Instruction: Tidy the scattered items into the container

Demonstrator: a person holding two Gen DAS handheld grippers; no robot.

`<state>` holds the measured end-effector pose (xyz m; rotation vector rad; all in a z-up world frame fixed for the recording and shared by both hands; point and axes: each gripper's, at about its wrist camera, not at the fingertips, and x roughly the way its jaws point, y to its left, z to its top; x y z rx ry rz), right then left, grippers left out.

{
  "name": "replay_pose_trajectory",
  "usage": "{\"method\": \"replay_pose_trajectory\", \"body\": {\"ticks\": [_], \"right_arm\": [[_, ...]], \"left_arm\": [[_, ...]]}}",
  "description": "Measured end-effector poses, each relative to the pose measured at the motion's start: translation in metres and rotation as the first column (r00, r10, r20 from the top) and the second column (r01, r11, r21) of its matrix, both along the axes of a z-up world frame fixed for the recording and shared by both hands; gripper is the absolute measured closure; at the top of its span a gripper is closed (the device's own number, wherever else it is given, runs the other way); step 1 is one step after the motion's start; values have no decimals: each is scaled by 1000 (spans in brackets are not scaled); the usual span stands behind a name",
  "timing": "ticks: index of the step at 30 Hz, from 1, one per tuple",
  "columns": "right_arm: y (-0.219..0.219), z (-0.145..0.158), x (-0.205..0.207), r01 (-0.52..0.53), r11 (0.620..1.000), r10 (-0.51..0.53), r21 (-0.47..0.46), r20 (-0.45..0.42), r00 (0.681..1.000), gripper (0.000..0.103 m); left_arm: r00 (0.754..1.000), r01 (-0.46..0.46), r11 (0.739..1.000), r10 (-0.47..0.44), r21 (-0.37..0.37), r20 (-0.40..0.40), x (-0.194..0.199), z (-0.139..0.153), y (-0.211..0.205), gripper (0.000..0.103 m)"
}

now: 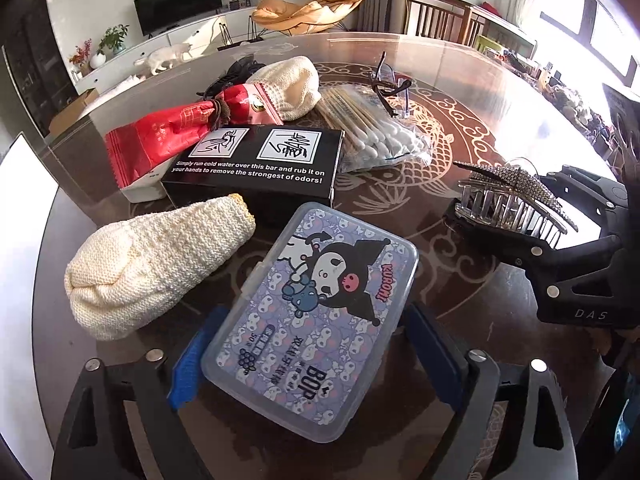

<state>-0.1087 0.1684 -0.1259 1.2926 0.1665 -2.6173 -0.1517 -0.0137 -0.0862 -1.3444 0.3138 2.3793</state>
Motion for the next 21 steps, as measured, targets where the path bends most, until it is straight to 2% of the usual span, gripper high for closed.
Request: {"method": "replay_pose_trajectory", "body": {"ticks": [1, 4, 7, 11, 13, 15, 18, 20, 21], "right_arm": [[0, 0, 0, 0, 1000, 0, 0, 0, 1000, 29], [0, 0, 0, 0, 1000, 0, 0, 0, 1000, 29], [0, 0, 0, 0, 1000, 0, 0, 0, 1000, 29], [0, 0, 0, 0, 1000, 0, 0, 0, 1000, 29], [0, 0, 0, 0, 1000, 0, 0, 0, 1000, 29], [0, 0, 0, 0, 1000, 0, 0, 0, 1000, 29], [0, 0, 0, 1, 1000, -1, -1, -1, 1000, 29], [0, 0, 0, 1, 1000, -1, 0, -1, 1000, 29], [0, 0, 1, 2, 1000, -2, 0, -1, 1000, 29]], "left_arm": [[1000, -27, 1000, 27, 4, -4, 2, 1, -3, 29], [994, -107, 994, 108, 17, -30, 11, 2, -12, 36], [975, -220, 975, 221, 20, -39, 26, 3, -25, 37], [932, -360, 932, 361, 26, -43, 50, 2, -50, 37], [916, -397, 917, 398, 31, -47, 58, 1, -59, 37], [917, -396, 918, 397, 28, -49, 60, 2, -62, 37], [916, -399, 917, 399, 17, -32, 54, 2, -61, 32], [914, -405, 914, 406, 13, -22, 50, 0, -59, 23], [913, -408, 913, 408, 11, -21, 48, -2, -58, 15]]}}
